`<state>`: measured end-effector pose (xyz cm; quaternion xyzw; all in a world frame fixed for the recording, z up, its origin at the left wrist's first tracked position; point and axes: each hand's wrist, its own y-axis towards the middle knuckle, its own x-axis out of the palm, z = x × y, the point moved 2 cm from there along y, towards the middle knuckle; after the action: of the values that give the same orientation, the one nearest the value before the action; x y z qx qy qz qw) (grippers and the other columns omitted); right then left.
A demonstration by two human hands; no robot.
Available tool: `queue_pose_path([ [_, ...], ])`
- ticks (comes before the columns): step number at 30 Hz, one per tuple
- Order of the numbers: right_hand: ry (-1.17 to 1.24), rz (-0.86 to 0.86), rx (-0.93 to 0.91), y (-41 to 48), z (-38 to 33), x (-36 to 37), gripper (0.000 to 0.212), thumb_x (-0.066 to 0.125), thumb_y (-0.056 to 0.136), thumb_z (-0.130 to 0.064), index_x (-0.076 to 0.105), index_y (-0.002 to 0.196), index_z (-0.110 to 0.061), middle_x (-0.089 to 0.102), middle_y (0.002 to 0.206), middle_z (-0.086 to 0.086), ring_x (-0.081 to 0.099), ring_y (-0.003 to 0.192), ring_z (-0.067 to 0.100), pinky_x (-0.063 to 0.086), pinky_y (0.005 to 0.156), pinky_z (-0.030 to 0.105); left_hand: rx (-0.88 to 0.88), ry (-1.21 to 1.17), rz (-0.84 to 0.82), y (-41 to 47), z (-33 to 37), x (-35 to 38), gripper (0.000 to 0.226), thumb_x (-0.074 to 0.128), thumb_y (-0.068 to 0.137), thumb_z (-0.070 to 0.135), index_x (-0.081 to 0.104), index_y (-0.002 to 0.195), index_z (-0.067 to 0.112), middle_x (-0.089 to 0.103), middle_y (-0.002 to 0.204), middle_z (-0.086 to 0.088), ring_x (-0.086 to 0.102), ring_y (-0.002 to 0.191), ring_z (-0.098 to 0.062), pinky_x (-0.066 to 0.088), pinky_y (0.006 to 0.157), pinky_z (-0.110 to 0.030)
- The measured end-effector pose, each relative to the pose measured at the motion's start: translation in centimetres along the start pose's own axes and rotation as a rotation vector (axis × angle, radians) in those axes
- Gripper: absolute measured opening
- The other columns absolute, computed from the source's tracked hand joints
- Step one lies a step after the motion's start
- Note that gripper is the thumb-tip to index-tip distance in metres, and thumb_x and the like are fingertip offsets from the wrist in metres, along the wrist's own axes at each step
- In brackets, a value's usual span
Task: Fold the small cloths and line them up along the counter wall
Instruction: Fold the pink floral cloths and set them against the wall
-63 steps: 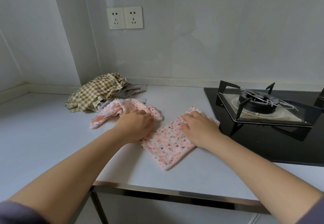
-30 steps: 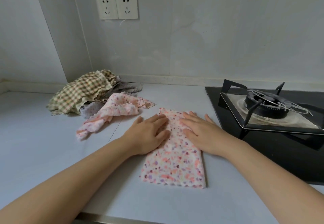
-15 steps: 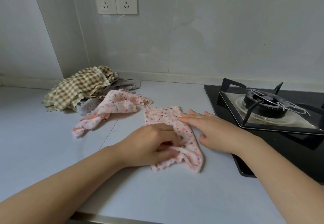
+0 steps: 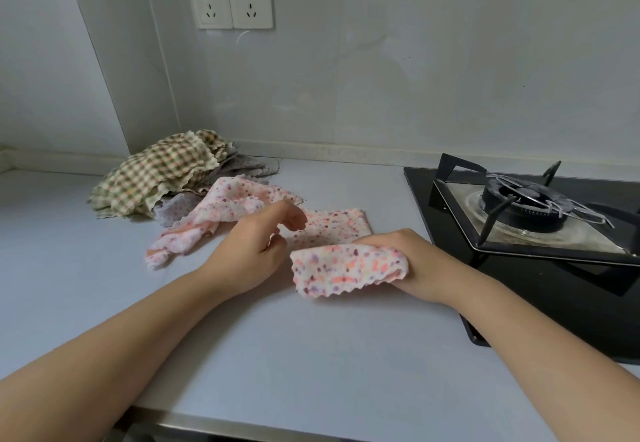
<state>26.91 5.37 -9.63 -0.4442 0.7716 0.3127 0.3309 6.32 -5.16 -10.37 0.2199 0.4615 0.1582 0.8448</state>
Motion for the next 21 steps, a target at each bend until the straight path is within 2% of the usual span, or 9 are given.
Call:
queue_pose_path([
  [3,0.040,0.061,0.023,0.0,0.4,-0.2,0.033,0.062,0.084,0.001,0.070,0.110,-0.018,0.070,0.099,-0.013,0.060,0.088,-0.012,0.047,0.078,0.013,0.130,0.023,-0.151,-0.2,0.4,-0.3,0.049,0.044,0.071,0.021,0.054,0.118,0.016,0.058,0.116,0.010,0.049,0.107,0.007,0.038,0.091,-0.013],
  [7,0.050,0.150,0.016,0.3,0.7,-0.3,0.028,0.061,0.082,0.002,0.074,0.098,-0.017,0.070,0.086,-0.012,0.059,0.078,-0.010,0.044,0.071,0.014,0.187,0.020,-0.180,-0.5,0.9,1.0,0.046,0.060,0.080,0.037,0.052,0.122,0.018,0.061,0.118,0.011,0.057,0.107,-0.002,0.044,0.088,-0.018],
  [12,0.141,0.282,-0.003,0.4,1.0,-0.5,0.033,0.070,0.075,0.008,0.074,0.086,-0.023,0.072,0.080,-0.015,0.065,0.079,-0.005,0.048,0.071,0.013,0.170,0.060,-0.072,-0.3,1.1,1.6,0.024,0.052,0.080,0.009,0.065,0.100,0.012,0.067,0.084,0.013,0.060,0.073,-0.005,0.040,0.063,-0.007],
  [14,0.241,0.355,0.031,0.5,1.1,-0.9,0.037,0.069,0.072,0.015,0.070,0.077,-0.022,0.069,0.069,-0.018,0.063,0.071,-0.007,0.046,0.067,0.011,0.085,-0.016,-0.073,-0.2,0.8,1.5,0.022,0.046,0.086,0.021,0.063,0.084,0.008,0.056,0.064,0.013,0.048,0.056,-0.003,0.040,0.057,-0.019],
  [15,0.306,0.394,0.052,0.5,0.8,-1.1,0.033,0.067,0.075,0.014,0.069,0.073,-0.018,0.068,0.066,-0.016,0.062,0.068,-0.006,0.046,0.065,0.012,0.008,-0.081,-0.078,0.0,0.6,1.5,0.035,0.041,0.087,0.032,0.059,0.077,0.003,0.049,0.061,0.010,0.040,0.056,-0.004,0.041,0.057,-0.027],
  [17,0.459,0.448,0.124,0.7,0.6,-1.1,0.015,0.064,0.087,-0.005,0.069,0.073,-0.005,0.071,0.069,-0.003,0.067,0.069,0.007,0.052,0.065,0.022,-0.160,-0.259,-0.068,0.1,0.5,1.6,0.059,0.036,0.085,0.051,0.047,0.069,-0.004,0.041,0.064,-0.003,0.037,0.062,-0.013,0.042,0.058,-0.033],
  [19,0.598,0.469,0.235,0.9,0.9,-0.8,0.049,0.066,0.087,-0.035,0.062,0.088,0.014,0.070,0.087,0.024,0.070,0.082,0.032,0.054,0.072,0.043,-0.296,-0.448,-0.052,0.2,1.1,2.0,0.065,0.039,0.084,0.063,0.035,0.063,0.002,0.031,0.067,-0.006,0.031,0.064,-0.019,0.034,0.063,-0.032],
  [20,0.634,0.460,0.275,1.0,1.1,-0.6,0.058,0.066,0.086,-0.041,0.059,0.095,0.017,0.067,0.095,0.029,0.068,0.088,0.038,0.054,0.078,0.050,-0.360,-0.514,-0.047,0.3,1.4,2.2,0.060,0.042,0.086,0.061,0.033,0.062,0.007,0.029,0.067,-0.006,0.030,0.064,-0.021,0.031,0.064,-0.033],
  [21,0.639,0.473,0.316,1.0,1.0,-0.5,0.056,0.064,0.088,-0.039,0.060,0.096,0.016,0.068,0.097,0.028,0.069,0.089,0.036,0.053,0.083,0.049,-0.430,-0.541,-0.042,0.4,1.6,2.5,0.053,0.045,0.090,0.056,0.033,0.061,0.013,0.030,0.067,-0.005,0.031,0.064,-0.021,0.030,0.065,-0.034],
])
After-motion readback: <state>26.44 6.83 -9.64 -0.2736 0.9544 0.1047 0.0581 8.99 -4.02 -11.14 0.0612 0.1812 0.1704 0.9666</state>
